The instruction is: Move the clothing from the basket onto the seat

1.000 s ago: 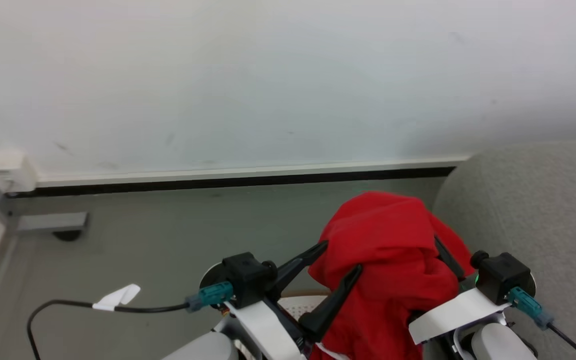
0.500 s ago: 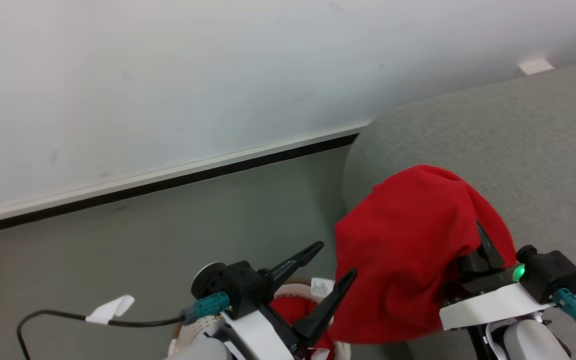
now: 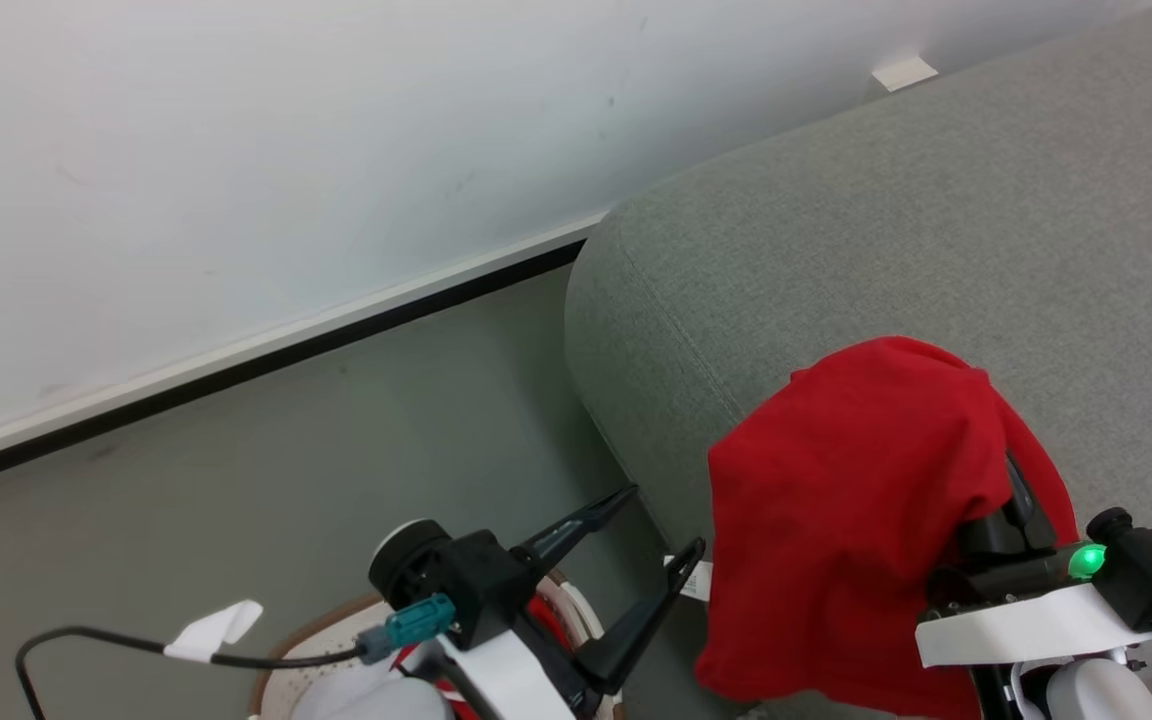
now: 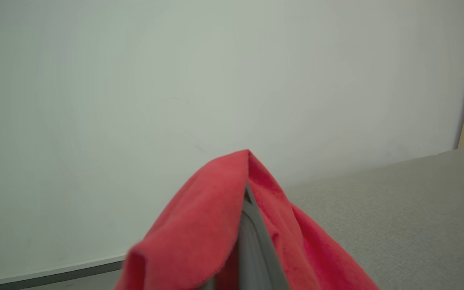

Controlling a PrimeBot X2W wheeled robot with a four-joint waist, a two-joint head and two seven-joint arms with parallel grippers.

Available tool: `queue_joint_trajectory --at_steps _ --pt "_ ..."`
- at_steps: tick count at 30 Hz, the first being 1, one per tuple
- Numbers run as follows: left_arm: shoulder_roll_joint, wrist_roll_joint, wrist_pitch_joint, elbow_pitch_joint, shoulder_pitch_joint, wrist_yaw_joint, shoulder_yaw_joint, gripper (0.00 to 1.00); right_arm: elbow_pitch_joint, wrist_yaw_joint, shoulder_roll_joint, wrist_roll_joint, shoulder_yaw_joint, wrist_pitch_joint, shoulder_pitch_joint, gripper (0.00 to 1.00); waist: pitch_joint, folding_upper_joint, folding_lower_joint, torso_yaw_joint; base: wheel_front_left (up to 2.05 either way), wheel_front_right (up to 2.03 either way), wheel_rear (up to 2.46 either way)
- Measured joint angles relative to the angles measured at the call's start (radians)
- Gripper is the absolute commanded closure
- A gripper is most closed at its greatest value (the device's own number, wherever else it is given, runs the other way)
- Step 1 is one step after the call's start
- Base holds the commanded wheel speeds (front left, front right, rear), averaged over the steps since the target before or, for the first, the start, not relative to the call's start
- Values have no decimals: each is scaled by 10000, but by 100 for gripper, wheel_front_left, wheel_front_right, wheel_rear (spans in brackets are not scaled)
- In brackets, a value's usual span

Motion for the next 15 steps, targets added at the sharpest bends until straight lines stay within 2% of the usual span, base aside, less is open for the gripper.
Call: queue_joint_trajectory --at_steps 7,15 --pt "188 167 -58 -180 -95 -6 -17 0 -35 0 0 -96 -330 0 -174 100 371 0 0 87 0 0 0" --pt "780 213 90 -662 -154 -36 38 0 334 0 -148 -199 -1060 105 -1809 100 1086 0 0 488 0 0 0"
